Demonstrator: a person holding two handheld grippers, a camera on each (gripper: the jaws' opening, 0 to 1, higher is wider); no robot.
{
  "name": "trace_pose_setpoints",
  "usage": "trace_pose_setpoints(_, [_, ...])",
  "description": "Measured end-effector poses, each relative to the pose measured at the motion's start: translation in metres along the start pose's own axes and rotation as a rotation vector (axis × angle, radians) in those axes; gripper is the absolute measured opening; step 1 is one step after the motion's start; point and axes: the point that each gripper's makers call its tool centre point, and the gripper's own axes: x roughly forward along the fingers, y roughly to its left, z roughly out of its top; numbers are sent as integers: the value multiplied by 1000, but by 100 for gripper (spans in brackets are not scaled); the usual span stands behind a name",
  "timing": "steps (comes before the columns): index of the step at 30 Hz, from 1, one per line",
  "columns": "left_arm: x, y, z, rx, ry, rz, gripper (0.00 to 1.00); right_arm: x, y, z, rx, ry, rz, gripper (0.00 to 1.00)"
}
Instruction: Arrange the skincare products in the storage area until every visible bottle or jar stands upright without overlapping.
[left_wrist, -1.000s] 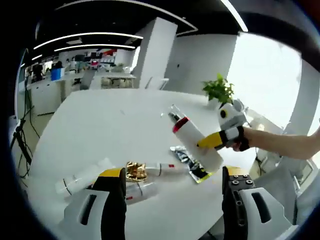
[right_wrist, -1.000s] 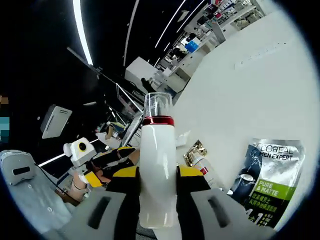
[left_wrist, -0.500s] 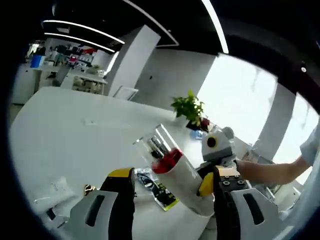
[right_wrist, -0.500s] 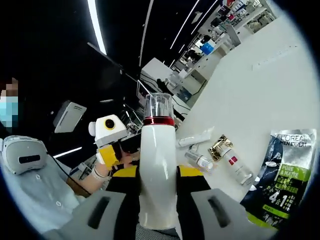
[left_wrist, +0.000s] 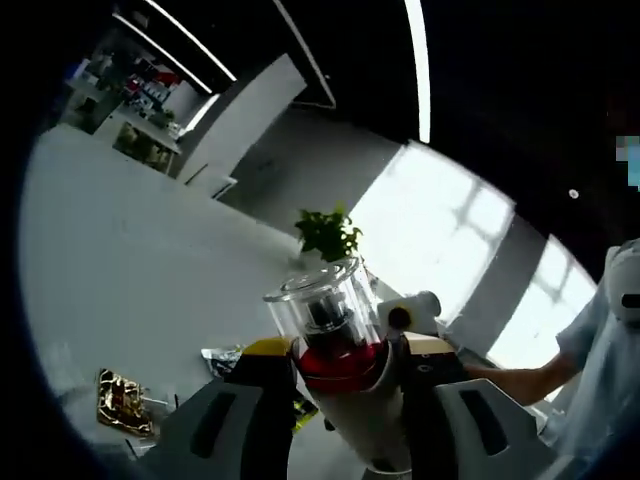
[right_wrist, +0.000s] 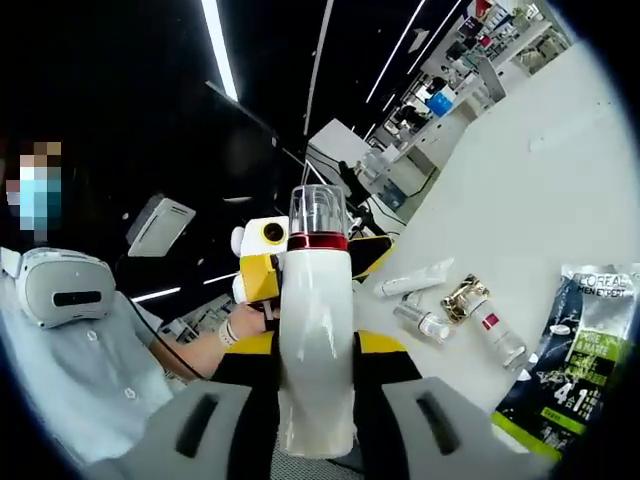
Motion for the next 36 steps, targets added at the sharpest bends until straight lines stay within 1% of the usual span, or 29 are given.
trace_pose_setpoints(1, [1, -1, 0, 3, -5, -5, 37, 0, 0, -1, -5, 7, -3, 26])
trace_pose_setpoints(3, [5, -5, -3, 7, 5, -12, 36, -1, -3, -5, -48, 33, -27, 26])
trace_pose_setpoints(4, [7, -6, -6, -6, 24, -13, 35, -2, -7, -9, -98, 71, -58, 26])
trace_pose_setpoints(5, [7, -6, -9, -19, 39, -14, 34, -3, -9, -11, -116, 94, -71, 26])
trace_pose_setpoints(7, [7, -7, -13, -50, 60, -11, 32, -3, -10, -14, -122, 110, -75, 27])
trace_pose_setpoints(9, [7, -9, -16, -42, 57, -26, 31, -4, -13, -16, -142, 117, -80, 27])
trace_pose_setpoints(11, [8, -10, -21, -31, 67, -21, 31, -3, -16, -22, -155, 152, -93, 27])
trace_pose_setpoints(12, [8, -11, -23, -15, 81, -21, 31, -3, -17, -26, -179, 175, -94, 28])
trace_pose_setpoints(13, [8, -11, -28, 25, 105, -17, 30, -3, -20, -29, -197, 192, -106, 28])
trace_pose_setpoints(15, [9, -11, -34, 47, 130, 2, 30, -2, -24, -34, -215, 221, -125, 28])
trace_pose_setpoints(17, [11, -9, -37, 64, 137, 22, 30, -2, -30, -37, -225, 233, -146, 29])
trace_pose_setpoints(20, [14, -6, -43, 135, 151, 41, 30, -4, -42, -40, -249, 256, -207, 30])
trace_pose_setpoints(23, [18, -5, -47, 211, 167, 68, 30, -7, -51, -43, -322, 307, -279, 31])
trace_pose_setpoints(24, [18, -1, -47, 249, 181, 73, 30, -8, -55, -44, -365, 332, -305, 32])
trace_pose_setpoints(25, [18, 0, -50, 274, 204, 73, 29, -9, -57, -46, -380, 350, -324, 32])
trace_pose_setpoints(26, [19, 1, -53, 306, 231, 77, 29, -10, -61, -49, -415, 373, -352, 32])
trace_pose_setpoints(29, [22, -2, -59, 384, 247, 80, 29, -11, -65, -53, -455, 391, -399, 33])
trace_pose_setpoints(32, [25, -4, -65, 414, 266, 81, 29, -14, -68, -57, -503, 419, -435, 33])
trace_pose_setpoints(33, [26, -5, -68, 425, 278, 79, 29, -16, -70, -60, -521, 439, -440, 33])
trace_pose_setpoints(36, [29, -4, -74, 443, 301, 70, 29, -18, -73, -63, -516, 444, -443, 33])
